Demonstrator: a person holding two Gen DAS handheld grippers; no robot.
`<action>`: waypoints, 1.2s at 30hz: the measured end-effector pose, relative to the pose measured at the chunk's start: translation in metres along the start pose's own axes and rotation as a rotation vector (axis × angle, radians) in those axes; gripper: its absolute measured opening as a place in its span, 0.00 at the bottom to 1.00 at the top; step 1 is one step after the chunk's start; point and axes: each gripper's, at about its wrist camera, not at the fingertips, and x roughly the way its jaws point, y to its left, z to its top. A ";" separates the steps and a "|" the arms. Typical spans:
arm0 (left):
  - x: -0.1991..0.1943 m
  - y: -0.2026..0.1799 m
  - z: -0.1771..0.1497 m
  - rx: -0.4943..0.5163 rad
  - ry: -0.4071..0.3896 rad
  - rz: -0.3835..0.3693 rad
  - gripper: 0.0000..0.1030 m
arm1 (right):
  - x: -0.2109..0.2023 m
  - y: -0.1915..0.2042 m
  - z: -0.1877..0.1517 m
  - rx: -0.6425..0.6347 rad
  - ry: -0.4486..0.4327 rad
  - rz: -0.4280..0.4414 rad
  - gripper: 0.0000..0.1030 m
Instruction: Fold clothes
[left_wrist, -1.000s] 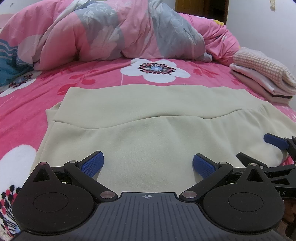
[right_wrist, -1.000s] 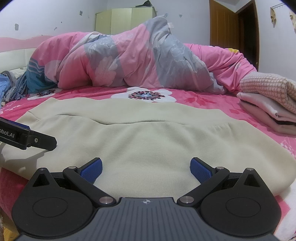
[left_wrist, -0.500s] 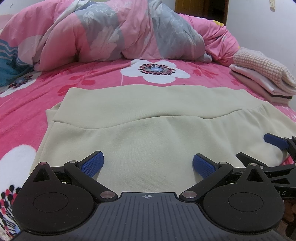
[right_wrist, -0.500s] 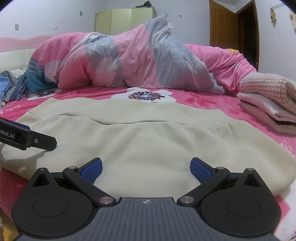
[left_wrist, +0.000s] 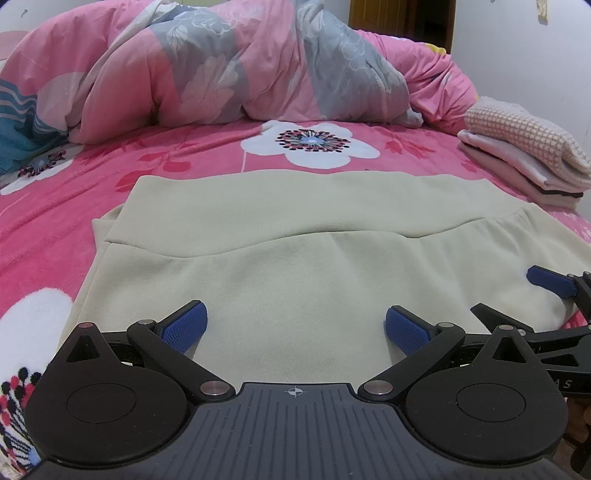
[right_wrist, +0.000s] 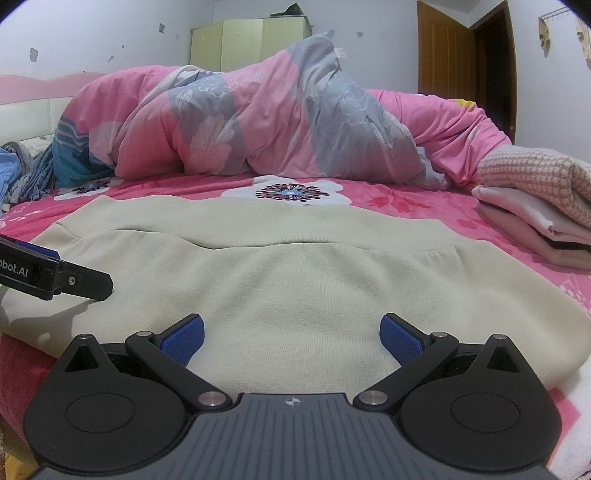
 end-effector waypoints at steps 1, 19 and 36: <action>0.000 0.000 0.000 0.000 0.000 0.000 1.00 | 0.000 0.000 0.000 0.000 0.000 0.000 1.00; 0.000 0.000 0.000 0.004 0.002 0.003 1.00 | 0.000 0.000 0.000 0.001 -0.005 0.000 1.00; 0.001 -0.001 0.004 0.000 0.022 0.002 1.00 | 0.000 -0.001 0.006 0.000 0.024 0.003 1.00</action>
